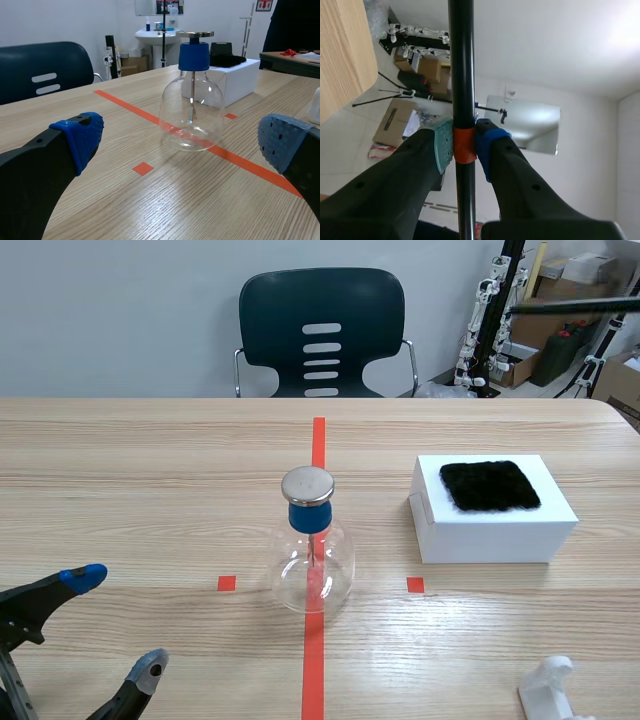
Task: Do the electroscope experiment. rub the rod on the fur
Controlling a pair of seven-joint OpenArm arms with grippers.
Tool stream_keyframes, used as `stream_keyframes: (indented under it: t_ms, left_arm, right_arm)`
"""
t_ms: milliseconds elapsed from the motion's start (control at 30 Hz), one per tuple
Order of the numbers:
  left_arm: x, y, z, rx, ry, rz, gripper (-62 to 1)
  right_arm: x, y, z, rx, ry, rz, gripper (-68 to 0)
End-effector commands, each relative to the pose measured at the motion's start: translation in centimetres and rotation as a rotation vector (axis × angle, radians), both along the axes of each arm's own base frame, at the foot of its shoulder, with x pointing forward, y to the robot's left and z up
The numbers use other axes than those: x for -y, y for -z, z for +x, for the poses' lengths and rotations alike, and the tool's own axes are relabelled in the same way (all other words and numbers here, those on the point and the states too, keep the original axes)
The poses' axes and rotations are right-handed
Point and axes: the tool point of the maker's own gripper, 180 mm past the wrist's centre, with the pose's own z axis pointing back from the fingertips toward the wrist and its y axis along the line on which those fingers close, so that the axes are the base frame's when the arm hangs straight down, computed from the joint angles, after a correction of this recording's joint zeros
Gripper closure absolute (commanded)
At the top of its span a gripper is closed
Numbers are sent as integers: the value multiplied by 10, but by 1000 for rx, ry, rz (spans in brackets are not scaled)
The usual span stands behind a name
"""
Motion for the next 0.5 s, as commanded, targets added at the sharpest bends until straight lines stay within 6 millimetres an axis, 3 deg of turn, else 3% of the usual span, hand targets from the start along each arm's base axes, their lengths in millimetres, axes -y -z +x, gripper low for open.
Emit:
stream_keyframes:
  t_ms: [0, 133, 333, 467]
  left_arm:
    - [0, -4, 0, 18, -6, -20, -623]
    - [0, -4, 0, 18, -6, -20, -623]
    - [0, -4, 0, 18, -6, -20, -623]
    - [0, -4, 0, 18, -6, -20, -623]
  right_arm:
    - [3, -10, 9, 50, 2, -23, -13]
    - [10, 4, 17, 76, 2, -19, -13]
    - [33, 52, 13, 15, -3, -34, -13]
    - [46, 72, 13, -14, 13, -112, -13]
